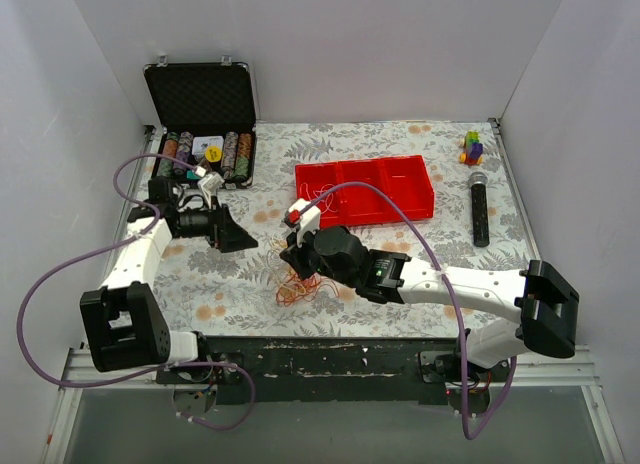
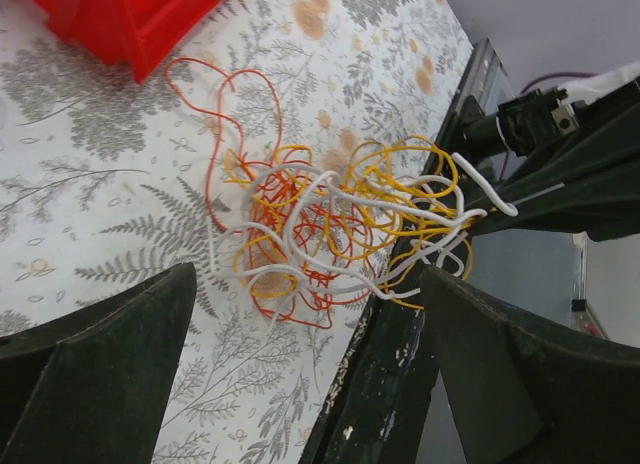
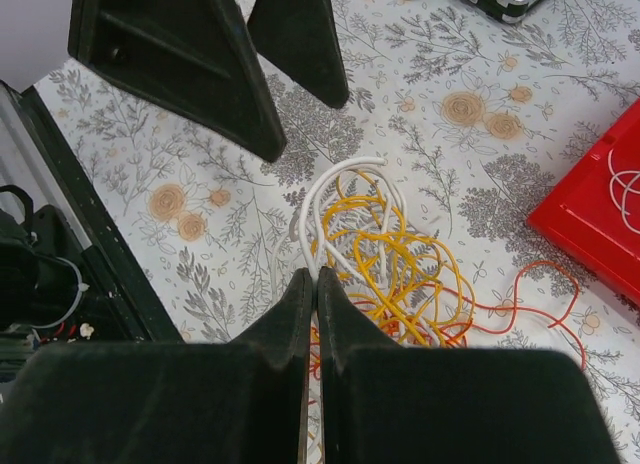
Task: Untangle the cables
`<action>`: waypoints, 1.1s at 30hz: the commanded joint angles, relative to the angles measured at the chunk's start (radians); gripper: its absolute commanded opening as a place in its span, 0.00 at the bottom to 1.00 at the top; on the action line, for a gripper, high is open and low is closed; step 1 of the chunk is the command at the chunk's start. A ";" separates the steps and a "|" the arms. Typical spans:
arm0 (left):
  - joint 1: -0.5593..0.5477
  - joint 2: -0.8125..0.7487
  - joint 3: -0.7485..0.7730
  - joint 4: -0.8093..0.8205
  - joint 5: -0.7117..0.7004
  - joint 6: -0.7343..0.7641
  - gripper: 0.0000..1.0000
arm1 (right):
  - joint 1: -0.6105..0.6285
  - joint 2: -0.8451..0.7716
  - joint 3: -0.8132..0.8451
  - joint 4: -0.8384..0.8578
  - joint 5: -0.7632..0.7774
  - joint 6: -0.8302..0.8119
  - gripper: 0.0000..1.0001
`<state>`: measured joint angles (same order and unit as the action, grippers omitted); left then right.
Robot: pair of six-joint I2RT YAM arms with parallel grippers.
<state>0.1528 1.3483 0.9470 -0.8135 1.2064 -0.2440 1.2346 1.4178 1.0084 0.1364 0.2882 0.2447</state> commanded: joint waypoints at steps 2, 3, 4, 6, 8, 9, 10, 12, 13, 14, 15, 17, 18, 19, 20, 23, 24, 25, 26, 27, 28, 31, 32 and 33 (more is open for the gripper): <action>-0.110 -0.113 -0.075 0.080 0.033 0.023 0.93 | 0.002 -0.013 0.018 0.112 -0.006 0.054 0.01; -0.131 -0.130 -0.097 0.115 0.015 0.011 0.91 | 0.003 -0.007 0.019 0.118 -0.015 0.062 0.01; -0.137 -0.149 -0.112 0.149 0.004 -0.006 0.88 | 0.002 0.001 0.024 0.123 -0.026 0.070 0.01; -0.185 -0.167 -0.134 0.207 -0.002 -0.047 0.79 | 0.002 0.015 0.029 0.127 -0.041 0.083 0.01; -0.186 -0.163 -0.136 0.227 0.008 -0.067 0.70 | 0.002 0.024 0.026 0.135 -0.049 0.096 0.01; -0.187 -0.155 -0.134 0.229 0.013 -0.069 0.65 | 0.002 0.026 0.025 0.137 -0.050 0.100 0.01; -0.185 -0.149 -0.131 0.231 0.015 -0.069 0.60 | 0.002 0.026 0.022 0.141 -0.052 0.102 0.01; -0.187 -0.144 -0.134 0.223 0.015 -0.061 0.48 | 0.002 0.026 0.021 0.140 -0.050 0.103 0.01; -0.185 -0.144 -0.137 0.221 0.018 -0.055 0.39 | 0.002 0.024 0.021 0.141 -0.047 0.105 0.01; -0.185 -0.149 -0.140 0.220 0.016 -0.054 0.33 | 0.002 0.021 0.019 0.141 -0.049 0.105 0.01; -0.185 -0.153 -0.143 0.220 0.016 -0.052 0.26 | 0.002 0.021 0.021 0.143 -0.047 0.105 0.01; -0.185 -0.156 -0.146 0.220 0.019 -0.054 0.22 | 0.002 0.021 0.021 0.144 -0.047 0.105 0.01; -0.187 -0.156 -0.145 0.217 0.022 -0.055 0.22 | 0.002 0.023 0.024 0.144 -0.046 0.105 0.01; -0.187 -0.158 -0.142 0.212 0.022 -0.054 0.21 | 0.002 0.023 0.024 0.144 -0.041 0.107 0.01; -0.187 -0.159 -0.139 0.202 0.021 -0.046 0.19 | 0.002 0.021 0.022 0.143 -0.040 0.107 0.01; -0.185 -0.164 -0.132 0.183 0.012 -0.032 0.13 | 0.002 0.023 0.025 0.147 -0.037 0.105 0.01; -0.185 -0.163 -0.131 0.177 0.010 -0.028 0.13 | 0.002 0.023 0.027 0.147 -0.035 0.105 0.02; -0.185 -0.164 -0.129 0.166 0.009 -0.020 0.13 | 0.002 0.024 0.029 0.147 -0.035 0.105 0.03; -0.187 -0.164 -0.129 0.162 0.007 -0.012 0.12 | 0.000 0.027 0.032 0.146 -0.034 0.105 0.03; -0.185 -0.164 -0.128 0.157 0.004 -0.009 0.12 | 0.000 0.029 0.035 0.147 -0.035 0.105 0.04; -0.185 -0.164 -0.128 0.154 0.001 -0.006 0.11 | -0.001 0.032 0.038 0.147 -0.037 0.107 0.04; -0.187 -0.169 -0.126 0.142 -0.007 0.006 0.10 | -0.003 0.040 0.045 0.147 -0.038 0.107 0.09; -0.185 -0.170 -0.125 0.137 -0.010 0.012 0.09 | -0.004 0.043 0.047 0.147 -0.040 0.110 0.11; -0.187 -0.172 -0.123 0.134 -0.010 0.015 0.09 | -0.006 0.044 0.048 0.147 -0.040 0.110 0.12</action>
<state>-0.0326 1.2091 0.8085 -0.6518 1.1942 -0.2668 1.2343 1.4559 1.0088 0.2134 0.2432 0.3401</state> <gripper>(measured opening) 0.101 0.102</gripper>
